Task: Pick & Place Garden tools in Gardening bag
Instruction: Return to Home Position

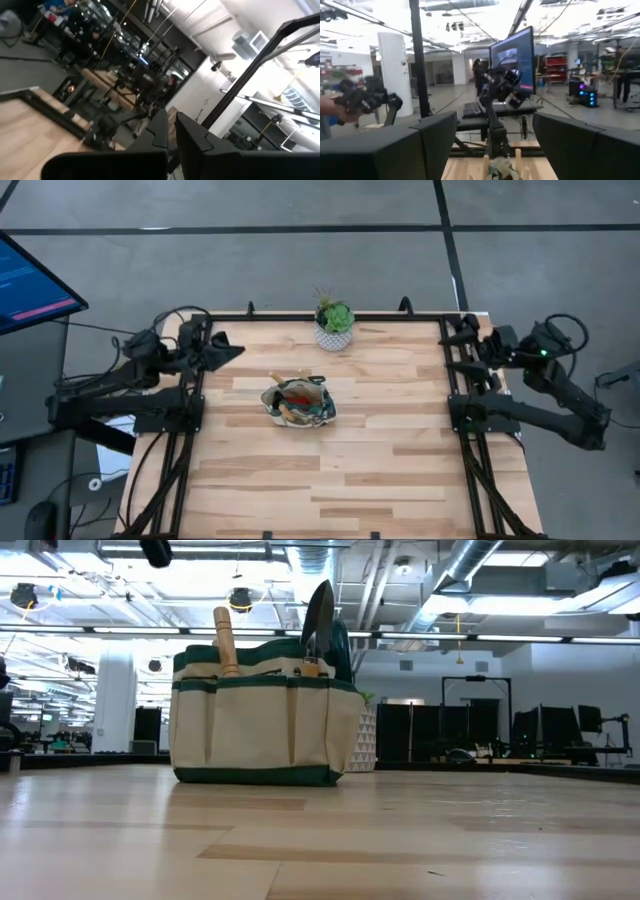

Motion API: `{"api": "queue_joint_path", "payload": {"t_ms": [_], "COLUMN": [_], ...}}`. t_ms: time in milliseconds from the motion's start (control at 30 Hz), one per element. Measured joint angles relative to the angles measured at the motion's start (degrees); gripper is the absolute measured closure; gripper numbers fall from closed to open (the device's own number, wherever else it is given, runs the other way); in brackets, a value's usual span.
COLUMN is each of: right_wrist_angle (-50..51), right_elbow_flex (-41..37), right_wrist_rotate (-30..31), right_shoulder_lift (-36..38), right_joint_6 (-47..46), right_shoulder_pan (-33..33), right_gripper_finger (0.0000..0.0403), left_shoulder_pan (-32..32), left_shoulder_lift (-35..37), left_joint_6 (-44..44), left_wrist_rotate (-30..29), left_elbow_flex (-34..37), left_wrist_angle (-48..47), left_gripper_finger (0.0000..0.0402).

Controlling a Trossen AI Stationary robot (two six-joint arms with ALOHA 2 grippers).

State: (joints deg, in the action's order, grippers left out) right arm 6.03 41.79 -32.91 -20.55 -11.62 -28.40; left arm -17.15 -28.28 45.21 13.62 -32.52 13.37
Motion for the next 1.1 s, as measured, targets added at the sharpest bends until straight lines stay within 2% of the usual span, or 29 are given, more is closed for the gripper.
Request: {"api": "queue_joint_path", "payload": {"t_ms": [233,500,667,1100], "right_wrist_angle": [-0.8,-20.9,-32.9,-34.8], "right_elbow_flex": [-8.3,-27.5,-35.2,-41.2], "right_wrist_rotate": [4.5,6.7,7.7,12.2], "right_shoulder_lift": [9.5,20.3,20.2,20.3], "right_joint_6": [-3.5,-17.1,-24.2,-25.9], "right_shoulder_pan": [0.0,0.0,0.4,2.8], "right_gripper_finger": [0.0149,0.0149,0.0149,0.0149], "left_shoulder_pan": [0.0,0.0,0.0,0.0], "left_shoulder_lift": [3.7,9.8,13.3,16.7], "left_joint_6": [0.0,-0.2,0.0,0.0], "left_wrist_rotate": [0.6,2.3,2.3,2.3], "left_elbow_flex": [7.0,12.1,14.8,20.8], "left_wrist_angle": [1.1,4.2,4.4,4.5], "left_gripper_finger": [0.0400,0.0400,0.0400,0.0400]}}
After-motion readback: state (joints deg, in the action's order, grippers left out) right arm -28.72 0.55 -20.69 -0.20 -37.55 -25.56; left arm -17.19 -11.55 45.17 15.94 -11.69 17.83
